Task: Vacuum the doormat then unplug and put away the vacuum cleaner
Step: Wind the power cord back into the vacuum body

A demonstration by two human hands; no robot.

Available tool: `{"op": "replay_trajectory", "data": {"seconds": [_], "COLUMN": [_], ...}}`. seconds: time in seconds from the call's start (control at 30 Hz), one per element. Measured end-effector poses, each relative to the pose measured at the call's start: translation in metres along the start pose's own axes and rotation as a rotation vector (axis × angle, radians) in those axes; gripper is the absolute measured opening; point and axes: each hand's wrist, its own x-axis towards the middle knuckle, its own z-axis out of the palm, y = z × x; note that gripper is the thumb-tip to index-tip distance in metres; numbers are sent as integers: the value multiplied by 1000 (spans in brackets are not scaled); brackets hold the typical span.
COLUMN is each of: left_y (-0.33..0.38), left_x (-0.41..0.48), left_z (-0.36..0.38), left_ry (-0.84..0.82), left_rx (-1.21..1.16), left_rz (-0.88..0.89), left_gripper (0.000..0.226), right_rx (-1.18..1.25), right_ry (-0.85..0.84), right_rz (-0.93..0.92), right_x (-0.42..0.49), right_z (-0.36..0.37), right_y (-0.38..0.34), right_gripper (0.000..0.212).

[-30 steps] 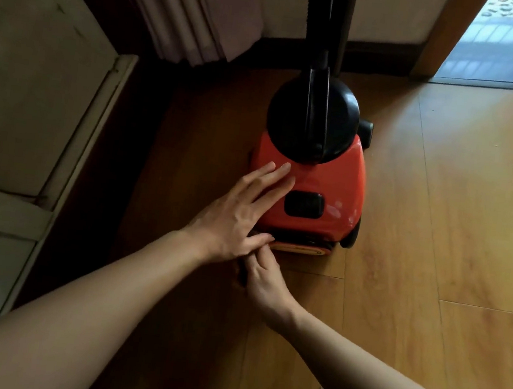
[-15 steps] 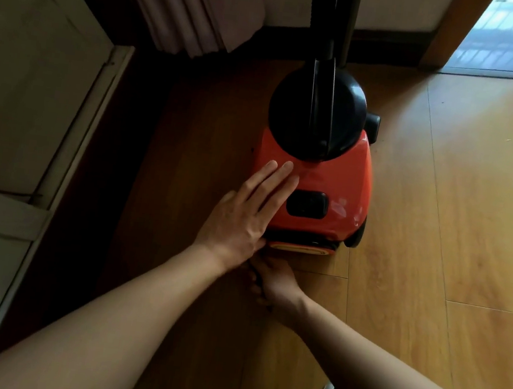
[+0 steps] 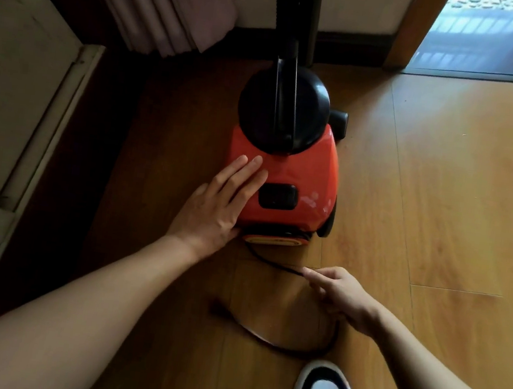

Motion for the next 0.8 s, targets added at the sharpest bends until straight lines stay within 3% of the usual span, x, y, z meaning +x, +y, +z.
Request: {"op": "replay_trajectory", "data": {"seconds": [0.27,0.4,0.63,0.8], "left_y": [2,3,4,2], "left_x": [0,0,-2,0], "left_z": [-4,-7,-13,-24], "left_ry": [-46,-65,-99,-125], "left_rx": [-51,-53,-105,-240], "left_rz": [-14,-23,-20,-35], "left_gripper": [129,129,110,78], "right_rx": [395,676,748,540], "right_ry": [345,351,279,329], "right_rz": [-25,-74,-224,-427], "right_x": [-1,-9,-34,-44], "right_z": [-11,-1,32,70], "right_y": [-6,-32,-50,-54], "right_gripper": [30,26,37,36]}}
